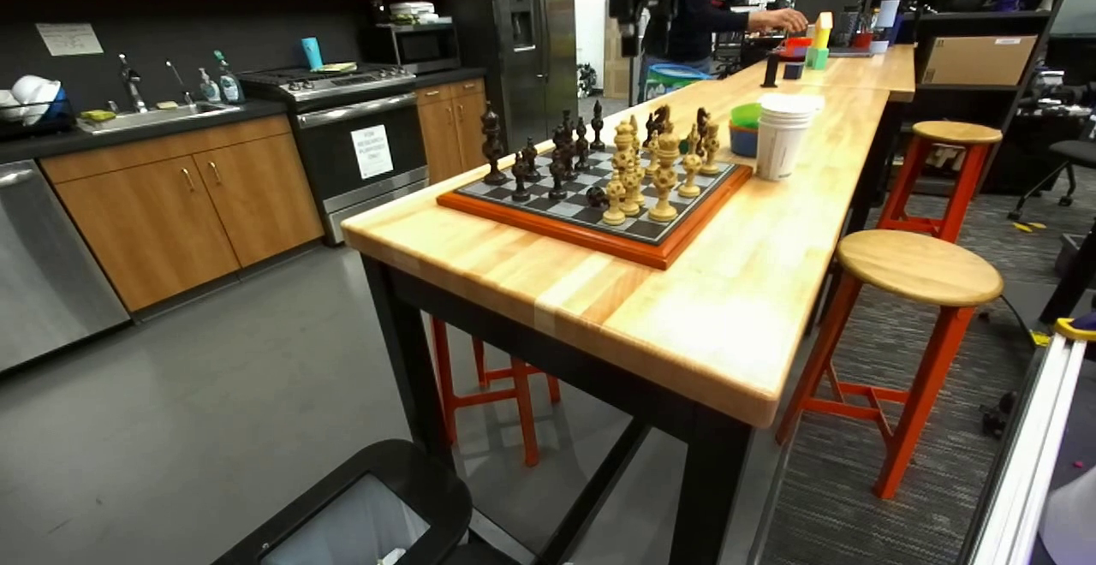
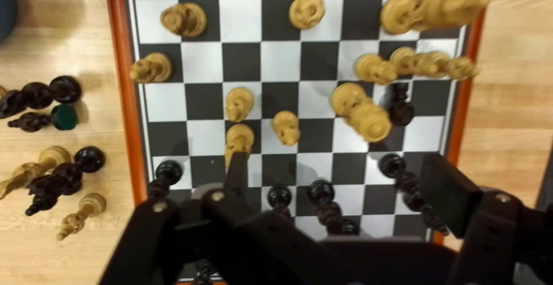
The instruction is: Move one yellow chess piece one step forward, then move one black piece to the right back corner of the chess board
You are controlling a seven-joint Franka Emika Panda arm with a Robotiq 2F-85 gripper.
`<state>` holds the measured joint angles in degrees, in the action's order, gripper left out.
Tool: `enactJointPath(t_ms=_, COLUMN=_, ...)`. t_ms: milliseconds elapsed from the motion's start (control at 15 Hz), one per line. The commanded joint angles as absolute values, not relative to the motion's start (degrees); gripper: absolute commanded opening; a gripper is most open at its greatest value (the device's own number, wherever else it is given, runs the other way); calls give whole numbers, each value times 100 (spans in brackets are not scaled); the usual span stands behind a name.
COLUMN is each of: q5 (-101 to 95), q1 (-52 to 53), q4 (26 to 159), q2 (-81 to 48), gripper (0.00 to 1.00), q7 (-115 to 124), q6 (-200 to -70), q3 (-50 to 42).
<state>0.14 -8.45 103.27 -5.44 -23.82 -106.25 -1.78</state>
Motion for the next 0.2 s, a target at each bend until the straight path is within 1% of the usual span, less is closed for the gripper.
enactJointPath(t_ms=0, q5=100, q1=-714, q4=10494, q2=-253, gripper=100, q7=-2486, q6=-10423, q3=-281)
enactJointPath(t_ms=133, q5=164, q1=-644, q4=10810, q2=233, gripper=100, q7=-2577, q6=-10248, q3=-306)
